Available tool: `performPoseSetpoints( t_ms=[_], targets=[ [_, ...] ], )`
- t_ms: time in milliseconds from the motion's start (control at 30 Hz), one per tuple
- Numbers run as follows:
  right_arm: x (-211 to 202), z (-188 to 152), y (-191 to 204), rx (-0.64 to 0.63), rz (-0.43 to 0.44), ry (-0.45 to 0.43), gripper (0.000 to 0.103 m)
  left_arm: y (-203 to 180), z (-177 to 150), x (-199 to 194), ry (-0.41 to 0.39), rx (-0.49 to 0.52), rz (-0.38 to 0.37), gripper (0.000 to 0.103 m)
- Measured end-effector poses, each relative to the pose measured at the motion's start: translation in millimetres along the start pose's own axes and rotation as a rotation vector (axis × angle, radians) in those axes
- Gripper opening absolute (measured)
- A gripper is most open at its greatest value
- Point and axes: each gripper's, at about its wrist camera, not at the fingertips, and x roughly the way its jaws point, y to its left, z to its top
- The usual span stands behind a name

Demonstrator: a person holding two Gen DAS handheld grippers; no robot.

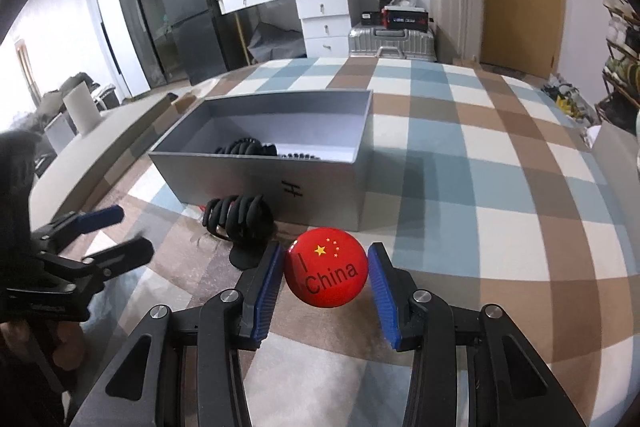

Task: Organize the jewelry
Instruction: 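Close the right tool on the red 'China' ball, then grasp the red-capped clear item with the left tool while the right tool holds the ball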

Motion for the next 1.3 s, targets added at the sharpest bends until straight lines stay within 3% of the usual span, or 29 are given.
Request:
performPoseSetpoints(
  t_ms=[200,300,400,567,933,1300],
  targets=[
    [-7,1,-9,0.023,0.012,-0.012,0.042,-8,3,8,0.03,0.027,0.022,0.102],
    [-9,1,-11,0.027,0.019,-0.015,0.042,-15,5,19,0.083,0.052,0.009,0.101],
    [-11,1,-12,0.032,0.03,-0.013,0.042,-22,5,24,0.104,0.071,-0.015,0.087],
    [-15,1,-14,0.035,0.039,-0.016,0.042,-34,5,24,0.097,0.146,-0.04,0.053],
    [-16,1,-15,0.043,0.048,-0.009,0.042,-38,12,30,0.099,0.178,-0.051,0.015],
    [-18,1,-16,0.044,0.042,-0.014,0.042,-34,4,11,0.04,0.168,-0.068,0.012]
  ],
)
